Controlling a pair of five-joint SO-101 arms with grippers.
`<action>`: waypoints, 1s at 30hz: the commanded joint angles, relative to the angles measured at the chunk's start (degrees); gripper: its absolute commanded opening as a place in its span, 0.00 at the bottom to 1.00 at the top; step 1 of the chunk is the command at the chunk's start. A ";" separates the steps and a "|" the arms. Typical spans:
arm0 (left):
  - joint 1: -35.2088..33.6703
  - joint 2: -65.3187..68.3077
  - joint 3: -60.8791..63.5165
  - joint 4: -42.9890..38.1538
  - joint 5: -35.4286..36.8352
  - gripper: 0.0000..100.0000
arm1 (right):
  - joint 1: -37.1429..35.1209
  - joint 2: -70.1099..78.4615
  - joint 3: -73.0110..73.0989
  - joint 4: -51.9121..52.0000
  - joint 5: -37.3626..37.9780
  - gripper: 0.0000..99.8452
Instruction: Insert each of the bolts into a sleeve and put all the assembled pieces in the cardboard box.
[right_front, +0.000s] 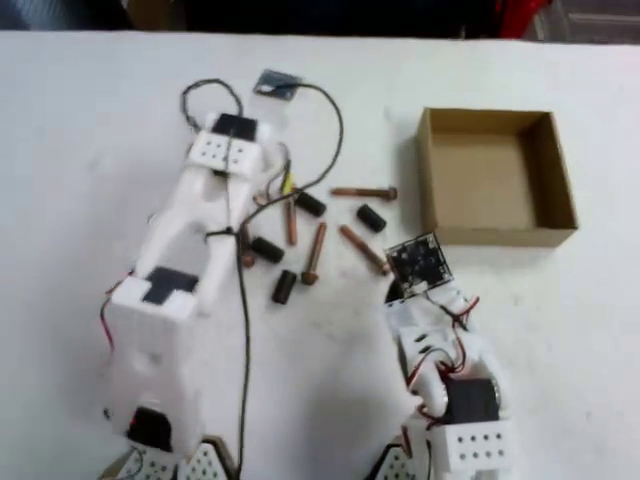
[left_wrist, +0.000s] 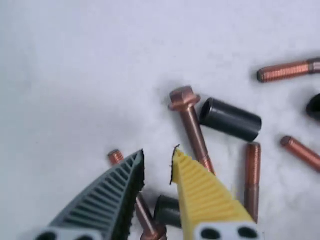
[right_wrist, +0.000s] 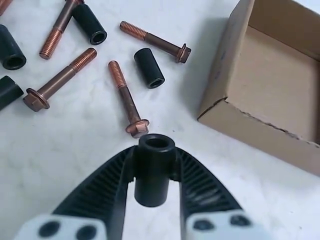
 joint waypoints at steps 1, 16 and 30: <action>1.98 3.38 -10.11 3.25 2.90 0.10 | -0.04 -0.92 -1.41 0.04 -0.44 0.02; 1.19 12.00 -25.58 15.82 8.44 0.13 | 0.22 -0.92 -1.41 0.31 -0.44 0.02; -3.82 12.00 -25.14 24.79 8.35 0.13 | 0.31 -0.92 -1.41 0.31 -0.44 0.02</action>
